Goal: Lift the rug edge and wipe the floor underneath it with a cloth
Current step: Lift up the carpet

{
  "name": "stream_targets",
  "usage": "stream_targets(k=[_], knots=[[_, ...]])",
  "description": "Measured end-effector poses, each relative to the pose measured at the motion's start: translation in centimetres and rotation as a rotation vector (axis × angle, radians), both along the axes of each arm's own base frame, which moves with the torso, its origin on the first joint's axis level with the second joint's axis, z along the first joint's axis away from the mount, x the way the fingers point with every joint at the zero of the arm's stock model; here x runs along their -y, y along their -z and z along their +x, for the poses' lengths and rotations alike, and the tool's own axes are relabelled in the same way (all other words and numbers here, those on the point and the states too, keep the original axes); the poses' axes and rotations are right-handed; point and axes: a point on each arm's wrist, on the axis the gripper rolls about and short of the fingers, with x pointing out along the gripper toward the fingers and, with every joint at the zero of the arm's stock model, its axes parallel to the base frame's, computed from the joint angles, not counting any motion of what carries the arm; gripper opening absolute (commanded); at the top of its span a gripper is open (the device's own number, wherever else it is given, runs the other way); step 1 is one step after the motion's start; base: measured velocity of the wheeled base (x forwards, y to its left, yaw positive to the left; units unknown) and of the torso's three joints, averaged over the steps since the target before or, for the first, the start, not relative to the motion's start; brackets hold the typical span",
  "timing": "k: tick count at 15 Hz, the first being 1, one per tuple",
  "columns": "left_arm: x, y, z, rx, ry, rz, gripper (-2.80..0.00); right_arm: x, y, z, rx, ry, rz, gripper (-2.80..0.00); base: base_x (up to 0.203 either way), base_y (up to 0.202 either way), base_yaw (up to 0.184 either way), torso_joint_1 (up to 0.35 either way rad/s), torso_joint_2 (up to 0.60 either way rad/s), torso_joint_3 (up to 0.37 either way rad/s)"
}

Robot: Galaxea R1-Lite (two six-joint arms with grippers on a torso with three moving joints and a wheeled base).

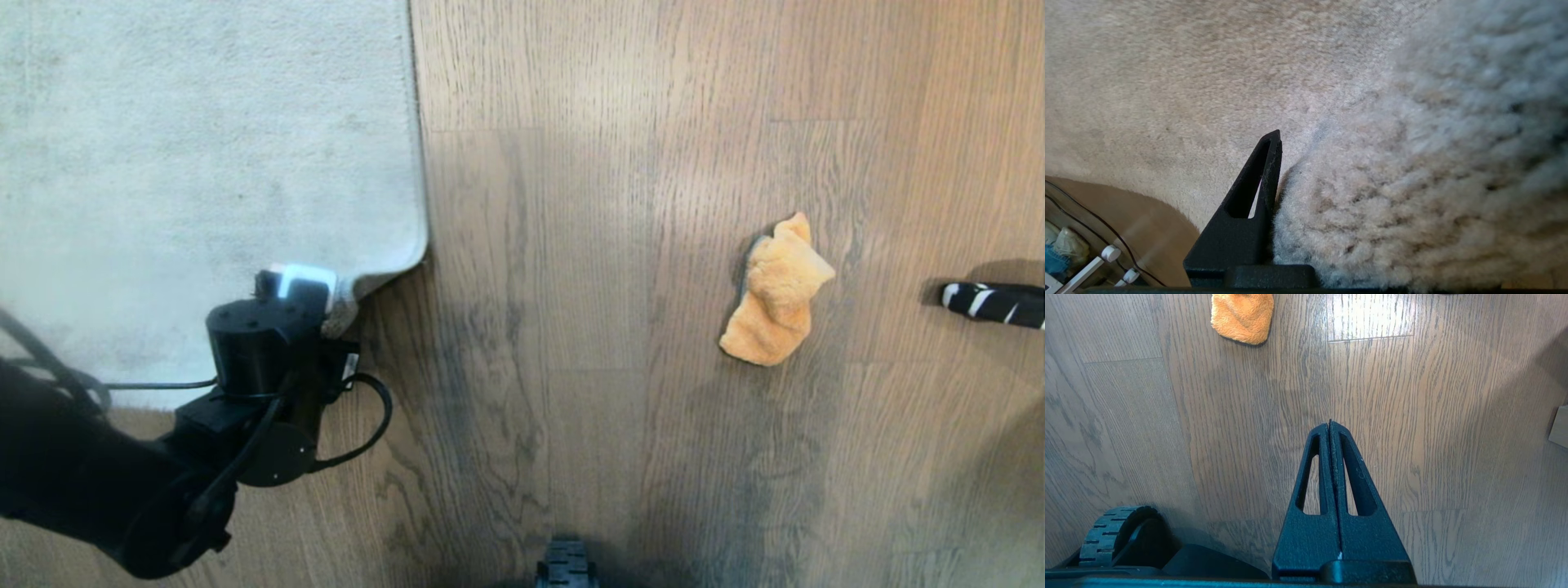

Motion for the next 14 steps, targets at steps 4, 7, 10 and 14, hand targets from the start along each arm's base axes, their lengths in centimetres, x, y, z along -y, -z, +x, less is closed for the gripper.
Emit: stream_targets(k=[4,7,10,14], knots=[[-0.9,-1.6,-2.0,0.037,0.001,-0.019,-2.80,0.0,0.0,0.0,0.000,0.000,0.000,-2.80,0.000,0.000,0.000,0.000,0.00,0.000],[-1.9,-2.9,-3.6,0.060,-0.008,-0.023,-2.80,0.0,0.0,0.0,0.000,0.000,0.001,-2.80,0.000,0.000,0.000,0.000,0.00,0.000],[-3.2,-4.7,-5.6,0.040,-0.021,0.005,-2.80,0.0,0.0,0.0,0.000,0.000,0.000,-2.80,0.000,0.000,0.000,0.000,0.00,0.000],[-6.4,-7.0,-7.7,0.059,-0.030,-0.009,-2.80,0.0,0.0,0.0,0.000,0.000,0.000,-2.80,0.000,0.000,0.000,0.000,0.00,0.000]])
